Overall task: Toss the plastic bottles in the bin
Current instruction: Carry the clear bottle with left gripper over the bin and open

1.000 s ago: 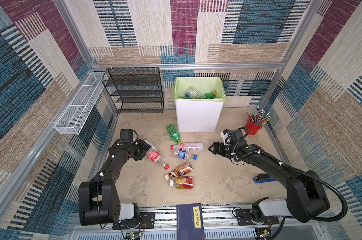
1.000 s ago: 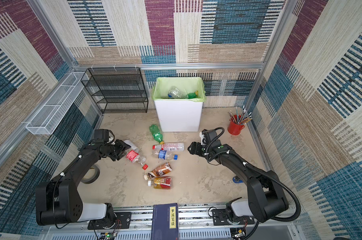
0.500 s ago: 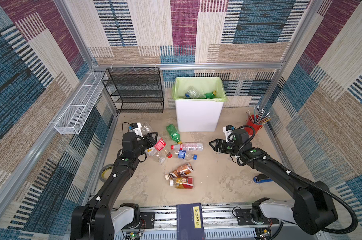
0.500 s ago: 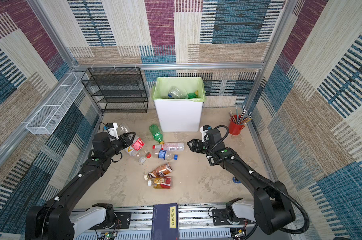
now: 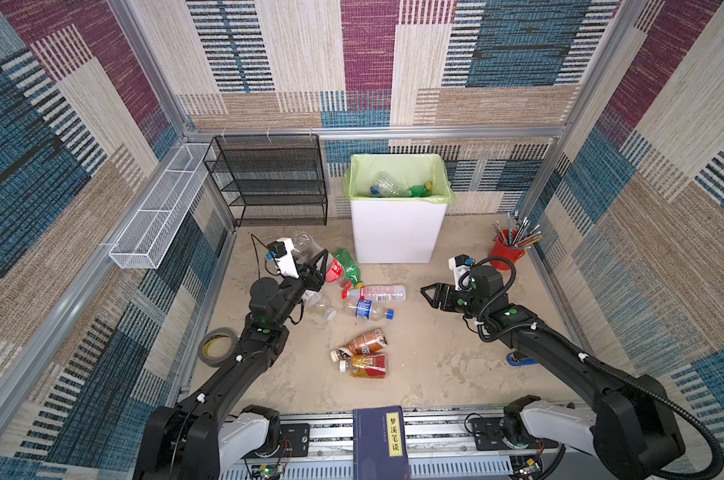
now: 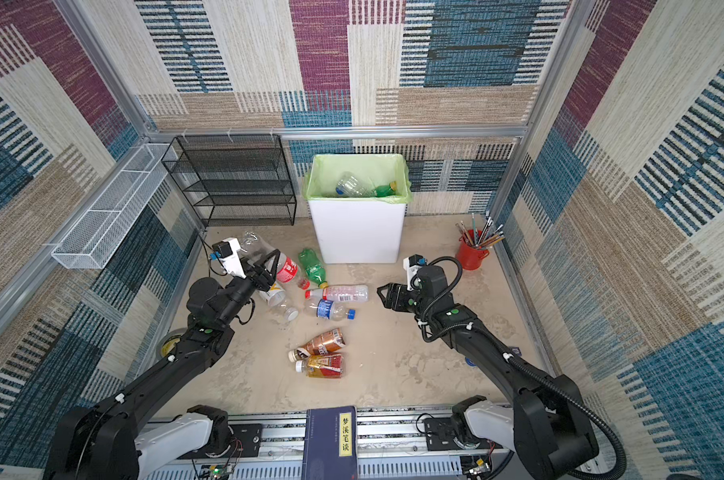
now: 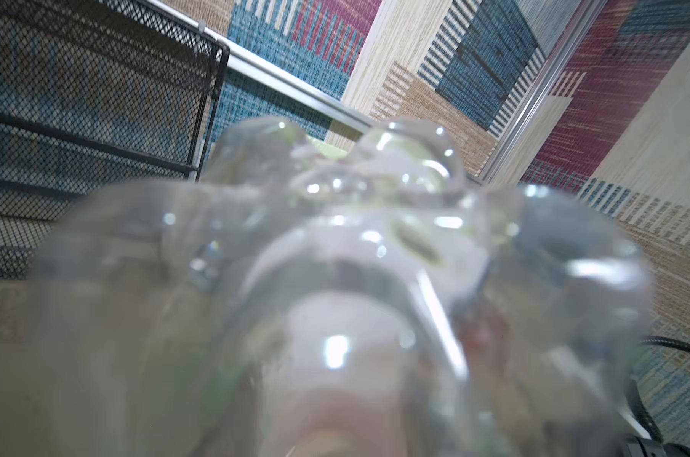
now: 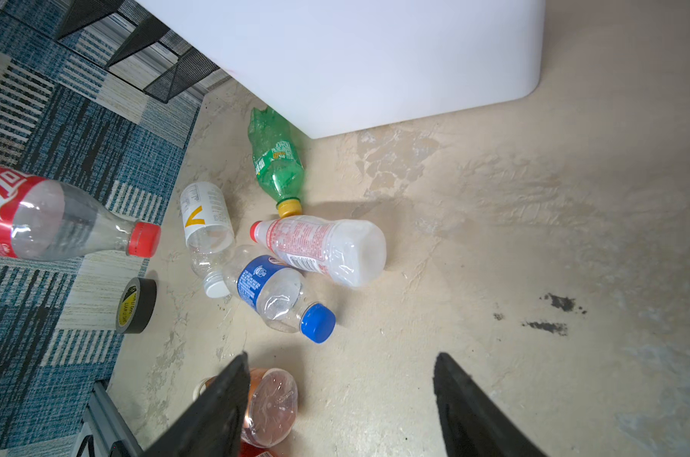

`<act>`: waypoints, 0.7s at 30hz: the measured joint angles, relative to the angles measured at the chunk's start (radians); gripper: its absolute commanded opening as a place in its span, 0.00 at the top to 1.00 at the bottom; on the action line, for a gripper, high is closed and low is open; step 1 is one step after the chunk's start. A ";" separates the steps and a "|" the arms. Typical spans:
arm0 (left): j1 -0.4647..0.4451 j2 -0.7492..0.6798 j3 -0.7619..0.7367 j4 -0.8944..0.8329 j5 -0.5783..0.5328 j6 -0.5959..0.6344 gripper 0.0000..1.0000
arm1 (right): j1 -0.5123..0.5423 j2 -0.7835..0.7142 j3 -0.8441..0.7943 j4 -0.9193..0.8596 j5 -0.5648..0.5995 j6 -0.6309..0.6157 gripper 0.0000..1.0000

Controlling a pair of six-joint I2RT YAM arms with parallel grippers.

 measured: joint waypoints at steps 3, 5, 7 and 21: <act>-0.007 0.003 -0.001 0.073 -0.011 0.002 0.44 | 0.000 -0.008 -0.007 0.004 0.001 -0.011 0.25; -0.011 0.005 0.000 0.109 -0.012 0.002 0.44 | 0.000 -0.015 -0.011 0.005 0.002 -0.016 0.25; -0.017 0.009 0.008 0.140 -0.013 0.002 0.44 | 0.000 -0.028 -0.016 0.006 0.005 -0.023 0.25; -0.097 0.464 1.047 0.079 -0.044 0.047 0.16 | -0.001 -0.113 0.079 -0.044 0.036 -0.009 0.24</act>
